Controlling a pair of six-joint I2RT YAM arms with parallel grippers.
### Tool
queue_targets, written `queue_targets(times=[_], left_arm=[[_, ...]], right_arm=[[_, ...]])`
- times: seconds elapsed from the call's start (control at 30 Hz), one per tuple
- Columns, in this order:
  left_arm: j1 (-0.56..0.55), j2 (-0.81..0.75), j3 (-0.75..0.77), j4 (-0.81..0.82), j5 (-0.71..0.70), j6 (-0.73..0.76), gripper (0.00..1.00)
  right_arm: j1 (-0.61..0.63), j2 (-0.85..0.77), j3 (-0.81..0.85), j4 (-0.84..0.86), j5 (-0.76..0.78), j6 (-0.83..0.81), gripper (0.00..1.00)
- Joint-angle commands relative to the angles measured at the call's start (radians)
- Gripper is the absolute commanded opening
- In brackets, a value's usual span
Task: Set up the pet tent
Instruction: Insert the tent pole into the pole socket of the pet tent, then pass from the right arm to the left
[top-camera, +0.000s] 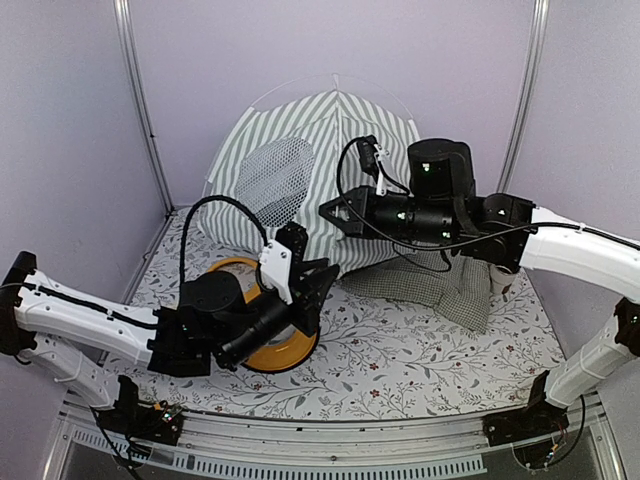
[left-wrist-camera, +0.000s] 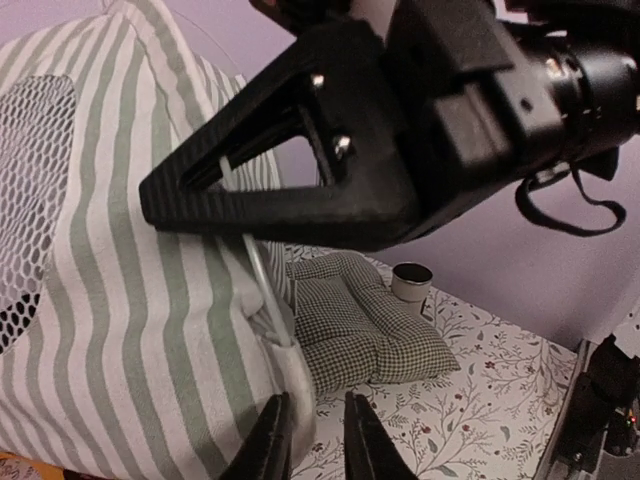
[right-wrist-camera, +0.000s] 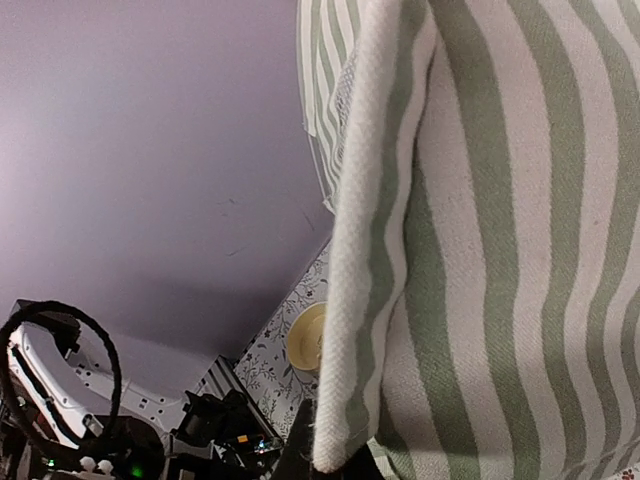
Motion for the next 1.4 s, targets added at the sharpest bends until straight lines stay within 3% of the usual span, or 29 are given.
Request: queue_targets(times=[0.0,0.23,0.37,0.47,0.57,0.63,0.83,0.97,1.07,1.2,1.37], left_arm=[[0.016,-0.014,0.033,-0.024,0.071,-0.120,0.20],[0.023,-0.090,0.018,-0.153,0.046,-0.219,0.22],[0.113,-0.109,0.116,-0.384,-0.012,-0.377,0.25],[0.219,-0.091,0.203,-0.543,0.072,-0.478,0.26],[0.302,-0.058,0.269,-0.630,0.171,-0.485,0.39],[0.363,-0.027,0.318,-0.677,0.250,-0.484,0.42],[0.500,0.019,0.391,-0.668,0.522,-0.471,0.62],[0.562,0.051,0.436,-0.690,0.603,-0.458,0.70],[0.590,0.072,0.443,-0.674,0.636,-0.467,0.66],[0.610,0.088,0.437,-0.653,0.578,-0.478,0.51],[0.625,0.087,0.442,-0.609,0.518,-0.441,0.51]], right_arm=[[-0.016,-0.022,-0.081,0.048,0.081,-0.036,0.00],[-0.017,-0.031,-0.163,0.075,0.123,-0.087,0.00],[-0.016,-0.007,-0.171,0.114,0.090,-0.136,0.00],[-0.017,0.008,-0.178,0.133,0.066,-0.179,0.00],[-0.016,0.017,-0.203,0.164,0.026,-0.219,0.00],[-0.016,0.024,-0.230,0.185,0.006,-0.243,0.00],[-0.016,0.056,-0.243,0.206,-0.016,-0.305,0.00],[-0.018,0.079,-0.231,0.204,-0.005,-0.316,0.00],[-0.017,0.102,-0.213,0.201,-0.006,-0.321,0.00],[-0.016,0.116,-0.208,0.202,-0.014,-0.338,0.00],[-0.018,0.121,-0.207,0.189,-0.010,-0.364,0.00]])
